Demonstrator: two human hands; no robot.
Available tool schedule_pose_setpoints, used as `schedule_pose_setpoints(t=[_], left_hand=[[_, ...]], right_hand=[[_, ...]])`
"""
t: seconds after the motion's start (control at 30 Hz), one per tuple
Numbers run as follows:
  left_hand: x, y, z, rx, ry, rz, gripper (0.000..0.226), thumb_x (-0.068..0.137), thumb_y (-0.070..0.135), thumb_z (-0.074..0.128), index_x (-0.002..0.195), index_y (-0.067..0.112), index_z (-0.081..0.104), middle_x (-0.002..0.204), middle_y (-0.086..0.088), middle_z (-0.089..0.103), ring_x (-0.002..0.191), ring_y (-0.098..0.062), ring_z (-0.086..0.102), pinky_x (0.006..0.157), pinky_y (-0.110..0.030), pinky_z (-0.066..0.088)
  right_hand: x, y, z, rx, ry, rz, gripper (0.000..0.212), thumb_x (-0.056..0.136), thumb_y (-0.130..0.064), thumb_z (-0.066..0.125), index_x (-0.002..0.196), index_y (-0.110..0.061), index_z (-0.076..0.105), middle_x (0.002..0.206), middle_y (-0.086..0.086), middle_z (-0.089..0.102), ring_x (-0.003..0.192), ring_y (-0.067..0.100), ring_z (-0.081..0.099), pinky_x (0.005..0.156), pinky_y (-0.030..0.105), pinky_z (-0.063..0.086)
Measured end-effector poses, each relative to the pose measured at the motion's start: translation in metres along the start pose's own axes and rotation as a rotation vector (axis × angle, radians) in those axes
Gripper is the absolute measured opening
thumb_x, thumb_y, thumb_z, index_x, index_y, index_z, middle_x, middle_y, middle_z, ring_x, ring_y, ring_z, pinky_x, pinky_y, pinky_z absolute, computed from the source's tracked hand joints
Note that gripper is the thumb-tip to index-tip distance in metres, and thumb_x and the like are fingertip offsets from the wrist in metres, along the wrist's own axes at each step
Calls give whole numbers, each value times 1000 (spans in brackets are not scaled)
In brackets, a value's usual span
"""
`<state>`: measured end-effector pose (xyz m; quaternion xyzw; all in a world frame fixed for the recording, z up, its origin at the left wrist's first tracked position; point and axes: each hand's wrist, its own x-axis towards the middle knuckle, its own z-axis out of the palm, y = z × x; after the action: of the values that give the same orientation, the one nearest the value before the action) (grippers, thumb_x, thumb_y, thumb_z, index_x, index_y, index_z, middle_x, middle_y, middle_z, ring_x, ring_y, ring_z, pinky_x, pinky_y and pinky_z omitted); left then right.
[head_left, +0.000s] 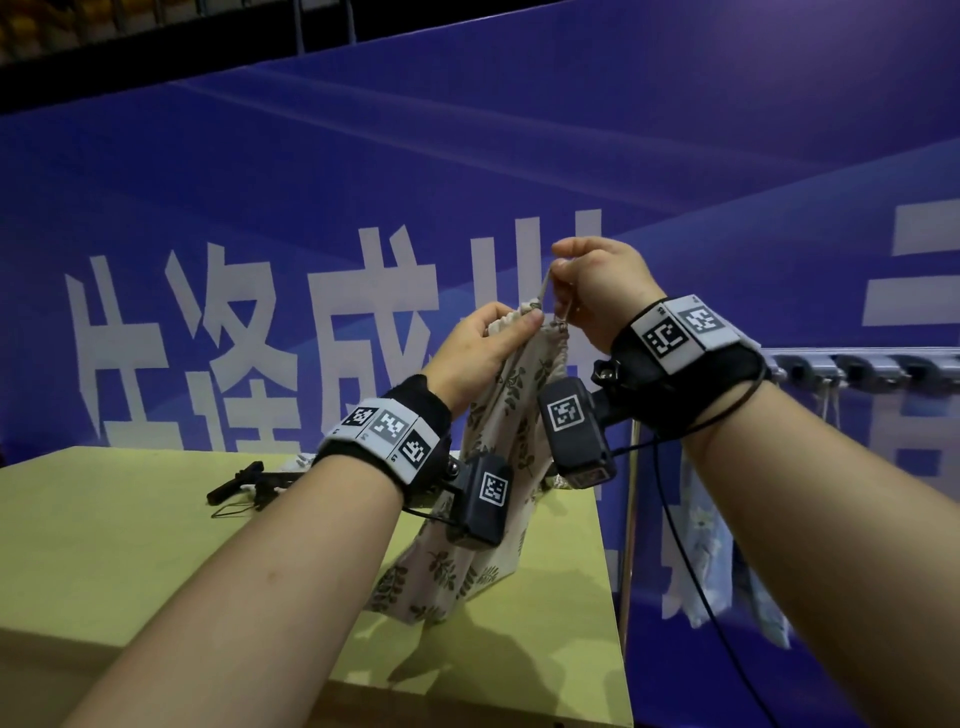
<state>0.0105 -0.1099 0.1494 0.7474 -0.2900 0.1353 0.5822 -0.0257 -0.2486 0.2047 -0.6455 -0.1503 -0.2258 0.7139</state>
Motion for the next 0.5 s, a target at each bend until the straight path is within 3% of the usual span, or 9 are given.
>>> schedule_pose_setpoints(t=[0.3, 0.5], left_hand=[[2, 0, 3, 43, 20, 15, 24, 92, 43, 62, 89, 20, 56, 86, -5, 65, 77, -20, 61, 72, -37, 51], [-2, 9, 11, 49, -83, 0, 21, 94, 39, 59, 91, 19, 55, 86, -6, 65, 80, -22, 64, 73, -39, 54]], right_hand=[[-2, -4, -26, -170, -146, 80, 23, 92, 5, 42, 84, -12, 55, 69, 7, 50, 60, 15, 43, 56, 26, 37], [-9, -13, -45, -384, -316, 203, 11, 90, -4, 55, 84, -11, 61, 62, 2, 54, 47, 9, 45, 51, 22, 39]])
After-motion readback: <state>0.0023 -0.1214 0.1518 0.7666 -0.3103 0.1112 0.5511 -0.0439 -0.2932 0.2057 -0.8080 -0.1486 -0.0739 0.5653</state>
